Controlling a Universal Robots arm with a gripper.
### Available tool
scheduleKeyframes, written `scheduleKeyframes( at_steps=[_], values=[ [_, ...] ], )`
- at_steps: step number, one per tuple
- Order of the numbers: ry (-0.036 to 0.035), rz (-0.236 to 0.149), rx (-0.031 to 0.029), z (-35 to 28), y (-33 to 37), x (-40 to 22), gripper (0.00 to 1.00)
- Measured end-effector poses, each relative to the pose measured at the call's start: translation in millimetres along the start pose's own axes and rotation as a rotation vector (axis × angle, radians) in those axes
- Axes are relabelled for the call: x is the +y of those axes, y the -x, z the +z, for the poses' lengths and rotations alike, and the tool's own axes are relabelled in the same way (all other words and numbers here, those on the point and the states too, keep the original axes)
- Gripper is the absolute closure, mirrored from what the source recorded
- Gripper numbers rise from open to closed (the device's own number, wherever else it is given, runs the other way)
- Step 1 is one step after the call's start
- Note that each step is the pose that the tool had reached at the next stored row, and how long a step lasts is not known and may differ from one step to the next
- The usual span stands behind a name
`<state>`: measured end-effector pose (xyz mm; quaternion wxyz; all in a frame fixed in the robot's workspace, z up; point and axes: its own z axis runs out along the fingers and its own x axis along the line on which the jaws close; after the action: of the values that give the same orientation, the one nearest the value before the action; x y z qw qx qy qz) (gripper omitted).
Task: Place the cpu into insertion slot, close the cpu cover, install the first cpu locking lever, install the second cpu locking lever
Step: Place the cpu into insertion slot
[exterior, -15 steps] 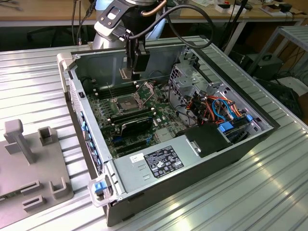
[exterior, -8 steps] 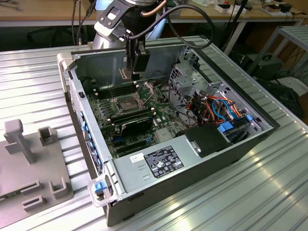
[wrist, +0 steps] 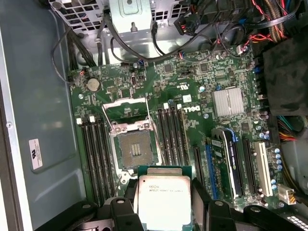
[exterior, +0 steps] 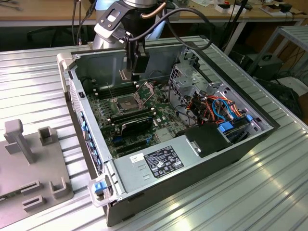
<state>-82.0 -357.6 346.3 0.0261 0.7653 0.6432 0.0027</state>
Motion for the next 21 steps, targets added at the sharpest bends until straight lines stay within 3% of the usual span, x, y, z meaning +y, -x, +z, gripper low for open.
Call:
scheduleKeyframes(
  at_steps=[3,5,8,21],
  values=[
    [0.0002,-0.01,0.0005,1.6,-0.1,0.0,0.46],
    [0.0012,-0.04,0.0019,2.8,-0.2,-0.1,0.46],
    [0.0039,-0.138,0.0057,4.8,-0.3,-0.2,0.46],
    [0.0047,-0.159,0.007,6.9,-0.4,-0.3,0.46]
  ],
)
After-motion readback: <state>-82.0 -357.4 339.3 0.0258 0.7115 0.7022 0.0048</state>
